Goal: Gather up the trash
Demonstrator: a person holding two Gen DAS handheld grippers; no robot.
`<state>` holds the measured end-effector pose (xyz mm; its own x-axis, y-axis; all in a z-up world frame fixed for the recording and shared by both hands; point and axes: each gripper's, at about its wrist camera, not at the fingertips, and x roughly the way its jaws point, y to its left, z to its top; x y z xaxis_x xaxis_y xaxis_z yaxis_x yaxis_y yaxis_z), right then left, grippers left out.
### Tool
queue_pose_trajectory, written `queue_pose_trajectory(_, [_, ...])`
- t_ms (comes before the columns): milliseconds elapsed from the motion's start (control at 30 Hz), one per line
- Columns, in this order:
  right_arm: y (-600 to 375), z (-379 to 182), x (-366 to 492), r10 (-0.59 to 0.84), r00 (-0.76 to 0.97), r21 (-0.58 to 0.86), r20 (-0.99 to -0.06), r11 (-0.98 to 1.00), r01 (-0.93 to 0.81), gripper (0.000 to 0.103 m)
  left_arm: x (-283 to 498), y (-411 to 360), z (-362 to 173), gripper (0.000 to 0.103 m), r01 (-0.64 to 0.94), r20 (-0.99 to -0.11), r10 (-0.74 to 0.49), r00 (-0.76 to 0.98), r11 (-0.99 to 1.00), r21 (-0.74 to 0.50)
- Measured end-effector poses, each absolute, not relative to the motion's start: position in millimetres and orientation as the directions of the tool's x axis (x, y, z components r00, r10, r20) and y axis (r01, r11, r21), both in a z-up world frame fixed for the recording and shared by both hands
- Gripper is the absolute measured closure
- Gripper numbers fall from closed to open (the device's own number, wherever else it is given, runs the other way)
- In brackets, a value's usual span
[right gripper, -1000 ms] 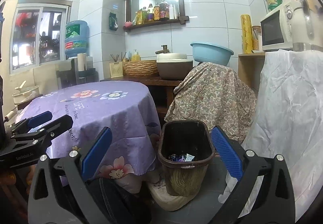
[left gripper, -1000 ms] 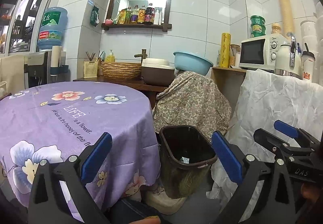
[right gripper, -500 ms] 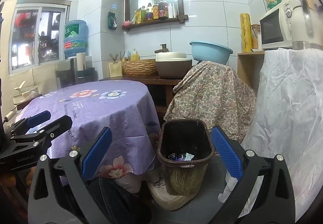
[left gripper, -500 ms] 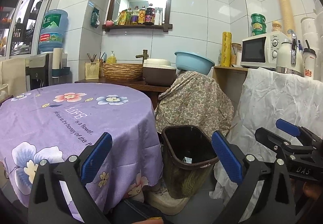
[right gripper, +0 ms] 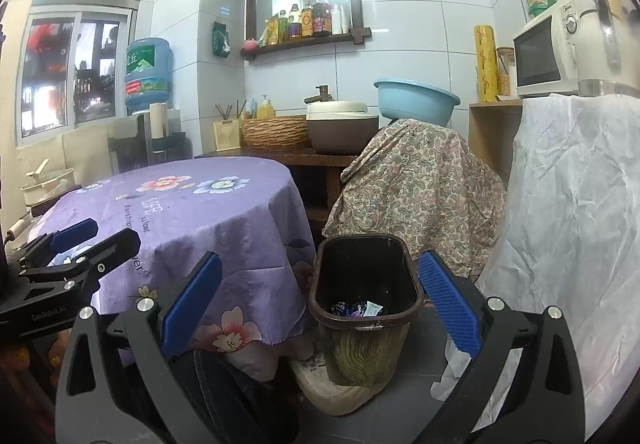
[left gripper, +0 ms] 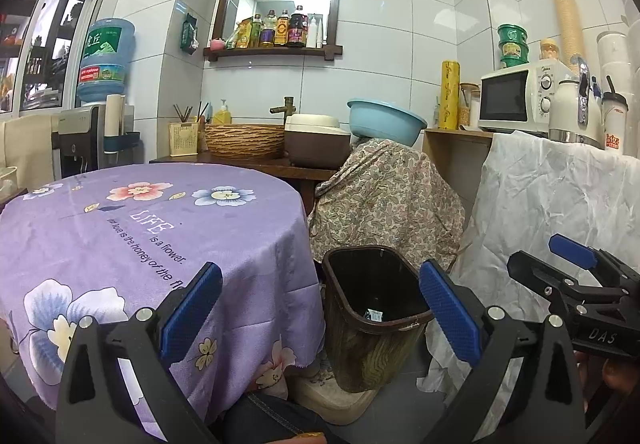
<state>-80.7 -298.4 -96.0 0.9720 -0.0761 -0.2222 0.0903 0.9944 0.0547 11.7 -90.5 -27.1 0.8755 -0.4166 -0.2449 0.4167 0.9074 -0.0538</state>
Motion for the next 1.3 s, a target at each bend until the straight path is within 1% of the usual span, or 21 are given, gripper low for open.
queue_pose_trajectory(1300, [-298.6, -102.1, -78.6, -0.079, 0.969, 0.052, -0.236, 0.994, 0.094, 0.006, 17.3, -86.6, -31.5, 0.005, 0.420, -0.261, -0.421, 0.869, 0.905, -0.060])
